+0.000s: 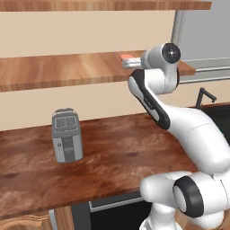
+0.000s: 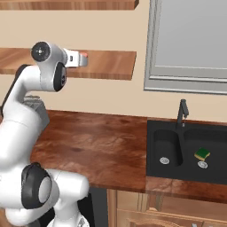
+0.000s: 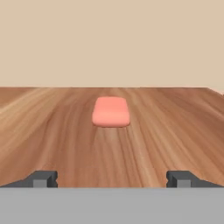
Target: Pick up the bar soap and sponge from the sink, and place them back in the shelves.
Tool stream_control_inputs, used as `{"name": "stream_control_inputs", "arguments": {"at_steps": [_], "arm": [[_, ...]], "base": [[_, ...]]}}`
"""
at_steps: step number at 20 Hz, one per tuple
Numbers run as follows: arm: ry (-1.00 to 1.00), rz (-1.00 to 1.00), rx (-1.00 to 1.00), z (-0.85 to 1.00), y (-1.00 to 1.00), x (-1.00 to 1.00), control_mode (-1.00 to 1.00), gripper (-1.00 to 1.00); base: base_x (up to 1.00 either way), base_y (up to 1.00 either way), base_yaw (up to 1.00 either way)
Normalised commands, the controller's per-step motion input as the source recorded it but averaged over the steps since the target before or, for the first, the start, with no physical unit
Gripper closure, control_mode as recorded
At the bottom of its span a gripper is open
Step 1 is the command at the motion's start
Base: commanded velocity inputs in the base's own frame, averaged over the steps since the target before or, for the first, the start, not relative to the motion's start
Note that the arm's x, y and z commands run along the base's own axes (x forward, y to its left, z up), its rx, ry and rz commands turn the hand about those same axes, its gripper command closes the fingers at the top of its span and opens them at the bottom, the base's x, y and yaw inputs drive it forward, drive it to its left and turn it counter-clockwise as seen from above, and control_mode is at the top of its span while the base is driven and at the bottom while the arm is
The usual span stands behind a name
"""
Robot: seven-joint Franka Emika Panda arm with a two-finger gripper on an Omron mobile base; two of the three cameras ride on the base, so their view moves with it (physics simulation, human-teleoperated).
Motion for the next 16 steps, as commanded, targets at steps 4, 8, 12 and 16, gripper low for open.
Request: {"name": "stream_control_inputs", "arguments": {"at_steps": [4,8,12,16], "arm": [[0.02,-0.01,0.00,0.24,-0.12,-0.70,-1.00,-1.00],[0.12,-0.03,0.00,0.27,-0.02,-0.66,-1.00,-1.00],[0.17,-0.05,0.00,0.15,0.00,-0.59,-1.00,-1.00],[0.17,-0.04,0.00,0.04,0.00,-0.56,-1.00,-1.00]], "base": [[0.00,0.00,0.00],[0.00,0.00,0.00],[0.00,0.00,0.00],[0.00,0.00,0.00]]}}
